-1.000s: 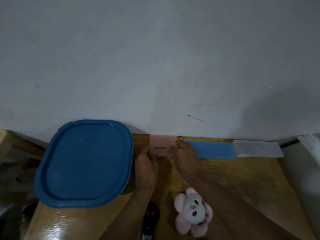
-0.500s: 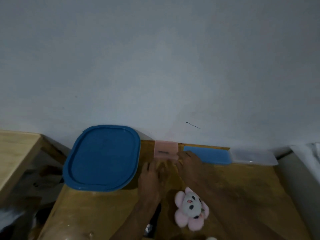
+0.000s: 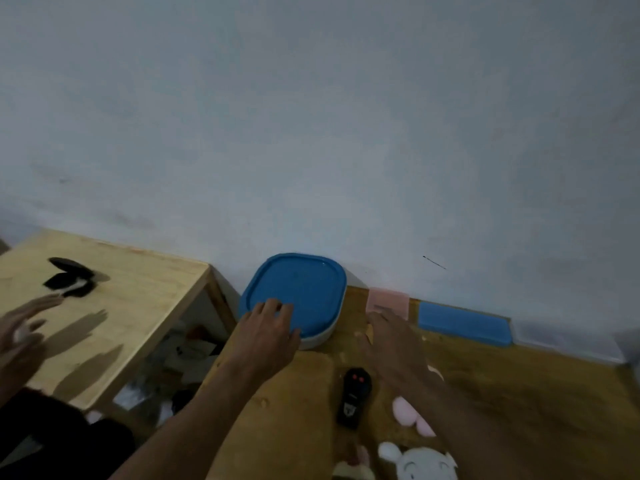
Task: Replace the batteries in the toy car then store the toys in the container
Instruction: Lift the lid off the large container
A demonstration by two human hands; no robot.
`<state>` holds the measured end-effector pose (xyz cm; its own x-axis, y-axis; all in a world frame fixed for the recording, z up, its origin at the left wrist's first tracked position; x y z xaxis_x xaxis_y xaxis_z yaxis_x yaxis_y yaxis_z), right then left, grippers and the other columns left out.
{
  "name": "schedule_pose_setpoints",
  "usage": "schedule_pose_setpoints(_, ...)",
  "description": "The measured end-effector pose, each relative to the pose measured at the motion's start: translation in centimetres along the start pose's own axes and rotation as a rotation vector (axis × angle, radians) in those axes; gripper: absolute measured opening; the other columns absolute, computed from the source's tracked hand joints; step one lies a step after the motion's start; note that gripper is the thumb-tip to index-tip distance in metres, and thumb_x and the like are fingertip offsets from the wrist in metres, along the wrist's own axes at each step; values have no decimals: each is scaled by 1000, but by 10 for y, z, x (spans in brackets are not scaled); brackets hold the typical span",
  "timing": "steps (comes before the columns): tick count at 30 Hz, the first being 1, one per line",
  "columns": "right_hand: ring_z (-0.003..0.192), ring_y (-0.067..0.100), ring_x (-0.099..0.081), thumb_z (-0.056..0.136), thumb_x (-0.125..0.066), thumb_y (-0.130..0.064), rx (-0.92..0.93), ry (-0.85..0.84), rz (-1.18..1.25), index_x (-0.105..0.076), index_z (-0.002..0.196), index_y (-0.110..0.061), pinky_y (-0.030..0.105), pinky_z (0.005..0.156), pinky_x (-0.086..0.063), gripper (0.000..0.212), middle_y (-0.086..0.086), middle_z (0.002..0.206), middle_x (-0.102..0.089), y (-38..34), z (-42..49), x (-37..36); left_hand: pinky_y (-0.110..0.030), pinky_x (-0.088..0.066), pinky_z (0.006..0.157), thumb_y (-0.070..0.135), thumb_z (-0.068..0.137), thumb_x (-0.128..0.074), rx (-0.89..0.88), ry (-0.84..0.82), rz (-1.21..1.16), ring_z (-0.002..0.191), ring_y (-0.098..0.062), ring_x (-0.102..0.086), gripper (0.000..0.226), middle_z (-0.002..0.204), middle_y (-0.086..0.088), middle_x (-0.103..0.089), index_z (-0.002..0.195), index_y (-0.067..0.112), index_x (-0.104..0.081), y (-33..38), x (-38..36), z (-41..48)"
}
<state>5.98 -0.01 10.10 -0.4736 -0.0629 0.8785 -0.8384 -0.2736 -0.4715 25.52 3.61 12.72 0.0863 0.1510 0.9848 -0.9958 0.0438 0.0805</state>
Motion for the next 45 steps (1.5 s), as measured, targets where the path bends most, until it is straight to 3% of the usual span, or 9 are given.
schedule_pose_setpoints(7,81,11,-45,92,-42,-37,-44,6,-34,-40,76,-30,24,66,-32,17,-9,83,-44,-31,26,-18,-32,-51,88,47,94,-44,27,21,-49,110,-19,-54,48,125,-3,-54,132,18,-48,-57,3,17)
schedule_pose_setpoints(10,81,10,-45,90,-47,-36,-139,51,-9,-45,93,-25,19,60,-31,11,-7,91,-46,-43,41,-19,-27,-50,87,47,93,-44,7,-2,-130,108,-14,-51,46,123,0,-52,130,20,-46,-79,-8,40)
schedule_pose_setpoints(17,83,9,-41,95,-41,-44,-345,60,-149,-41,123,-22,12,47,-17,36,-3,118,-51,-59,69,-28,-31,-49,89,43,91,-53,-44,-44,-261,111,-21,-50,49,124,-6,-51,133,16,-47,-125,-38,101)
schedule_pose_setpoints(22,103,18,-54,93,-45,-46,-496,79,-44,-38,131,-20,25,73,-45,46,2,124,-50,-39,95,-54,-35,-46,89,35,91,-59,61,-110,-401,107,-27,-49,50,123,-13,-48,133,11,-44,-148,-67,134)
schedule_pose_setpoints(25,106,17,-52,92,-53,-45,-538,59,5,-37,134,-20,25,81,-44,51,2,124,-49,-31,108,-70,-34,-47,90,40,88,-65,119,-263,-474,110,-27,-51,63,126,-13,-47,139,12,-40,-155,-94,145)
schedule_pose_setpoints(29,103,19,-53,81,-71,-37,-604,21,150,-47,127,-18,33,87,-50,55,5,120,-53,-16,127,-84,-26,-42,77,39,80,-74,136,-451,-478,106,-26,-53,62,120,-13,-51,127,10,-45,-153,-110,165)
schedule_pose_setpoints(34,108,24,-53,69,-81,-37,-702,-161,88,-46,123,-6,32,83,-50,71,10,121,-54,-2,146,-93,-28,-44,81,41,74,-80,160,-583,-328,112,-25,-52,71,123,-11,-52,125,6,-44,-149,-110,180)
schedule_pose_setpoints(38,108,24,-53,62,-87,-31,-791,-197,124,-38,124,-5,29,74,-47,83,11,122,-51,2,151,-92,-32,-46,89,38,74,-81,188,-566,-327,114,-27,-50,73,123,-11,-50,125,4,-42,-149,-108,180)
schedule_pose_setpoints(45,117,25,-50,67,-85,-22,-873,-199,221,-23,136,-1,27,80,-45,94,11,130,-47,1,150,-89,-35,-44,86,44,65,-85,218,-500,-327,114,-29,-46,80,120,-13,-49,123,4,-45,-153,-116,181)
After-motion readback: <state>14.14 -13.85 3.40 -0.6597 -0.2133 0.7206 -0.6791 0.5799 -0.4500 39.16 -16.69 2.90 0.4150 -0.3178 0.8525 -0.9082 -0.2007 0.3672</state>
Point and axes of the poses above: each hand's wrist, its own z-axis towards the middle knuckle, its own x-axis out of the back of the hand, y = z × x, the point moved 8 cm from there along z, towards the middle knuckle
